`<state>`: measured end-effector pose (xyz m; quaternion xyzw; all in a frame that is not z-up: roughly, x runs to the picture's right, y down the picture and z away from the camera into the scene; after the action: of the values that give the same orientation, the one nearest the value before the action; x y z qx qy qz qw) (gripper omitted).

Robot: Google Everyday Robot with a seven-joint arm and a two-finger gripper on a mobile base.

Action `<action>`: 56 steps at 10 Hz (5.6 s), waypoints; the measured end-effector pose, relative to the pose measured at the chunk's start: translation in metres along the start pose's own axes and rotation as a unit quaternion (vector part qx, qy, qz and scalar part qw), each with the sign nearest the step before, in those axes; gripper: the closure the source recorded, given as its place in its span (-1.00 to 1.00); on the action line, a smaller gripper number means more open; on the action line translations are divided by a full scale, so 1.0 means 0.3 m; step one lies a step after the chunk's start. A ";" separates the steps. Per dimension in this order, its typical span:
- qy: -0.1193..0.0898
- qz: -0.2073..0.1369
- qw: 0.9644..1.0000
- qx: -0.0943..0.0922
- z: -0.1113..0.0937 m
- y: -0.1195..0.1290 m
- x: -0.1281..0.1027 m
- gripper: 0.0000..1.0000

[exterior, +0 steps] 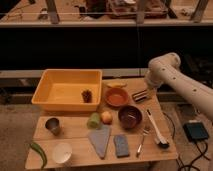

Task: Wipe red bowl with eraser

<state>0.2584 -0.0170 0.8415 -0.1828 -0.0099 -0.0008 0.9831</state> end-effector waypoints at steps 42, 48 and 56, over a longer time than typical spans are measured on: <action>-0.096 -0.116 0.986 -0.074 0.372 0.023 0.084 0.73; -0.069 -0.098 0.991 -0.065 0.151 -0.087 -0.072 0.73; -0.094 -0.140 0.983 -0.068 0.178 -0.017 -0.341 0.73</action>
<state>0.1551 -0.0029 0.8911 -0.2455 -0.1275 -0.1218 0.9532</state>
